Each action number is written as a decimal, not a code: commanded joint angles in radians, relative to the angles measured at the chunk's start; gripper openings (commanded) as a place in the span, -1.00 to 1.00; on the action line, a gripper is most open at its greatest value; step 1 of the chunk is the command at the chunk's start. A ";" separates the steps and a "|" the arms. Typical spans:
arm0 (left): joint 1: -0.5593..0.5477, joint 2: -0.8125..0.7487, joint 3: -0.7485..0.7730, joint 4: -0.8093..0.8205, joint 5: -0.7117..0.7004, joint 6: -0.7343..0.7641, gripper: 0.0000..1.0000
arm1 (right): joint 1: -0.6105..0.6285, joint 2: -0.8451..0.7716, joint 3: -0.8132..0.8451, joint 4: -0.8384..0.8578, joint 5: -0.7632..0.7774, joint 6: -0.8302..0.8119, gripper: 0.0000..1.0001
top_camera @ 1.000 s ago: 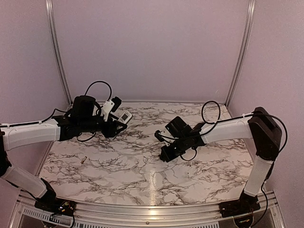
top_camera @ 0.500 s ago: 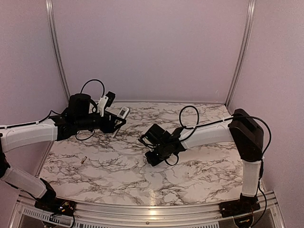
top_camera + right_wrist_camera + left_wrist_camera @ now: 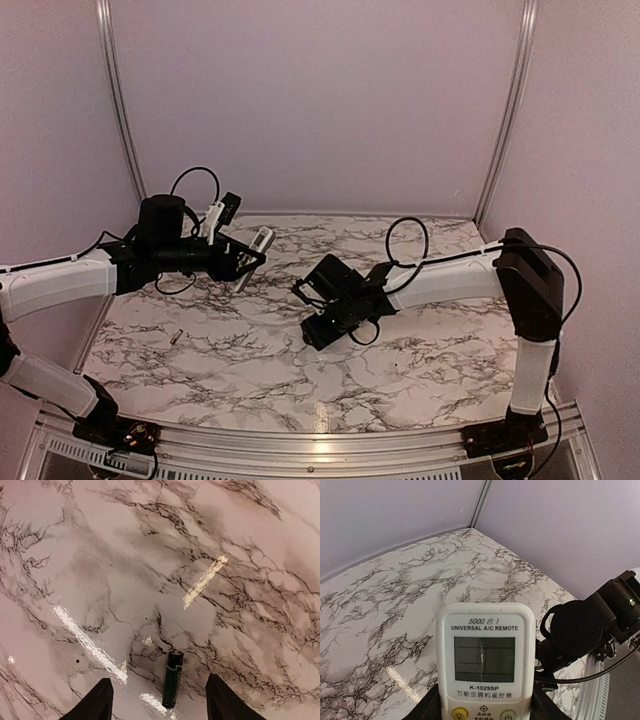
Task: Load the batteries into the remote control
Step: Place the battery at the center of the board, then pass from the left arm to the right
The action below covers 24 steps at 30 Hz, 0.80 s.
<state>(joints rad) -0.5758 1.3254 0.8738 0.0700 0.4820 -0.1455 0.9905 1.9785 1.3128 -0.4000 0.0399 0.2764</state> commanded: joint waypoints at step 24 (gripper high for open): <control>-0.198 0.038 0.049 0.039 0.775 -0.173 -0.09 | 0.058 -0.717 -0.261 0.353 -0.509 -0.658 0.65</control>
<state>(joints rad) -0.7143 1.3628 0.9226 0.0860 1.1568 -0.2836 1.0039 1.3228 1.0191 -0.0502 -0.3710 -0.3180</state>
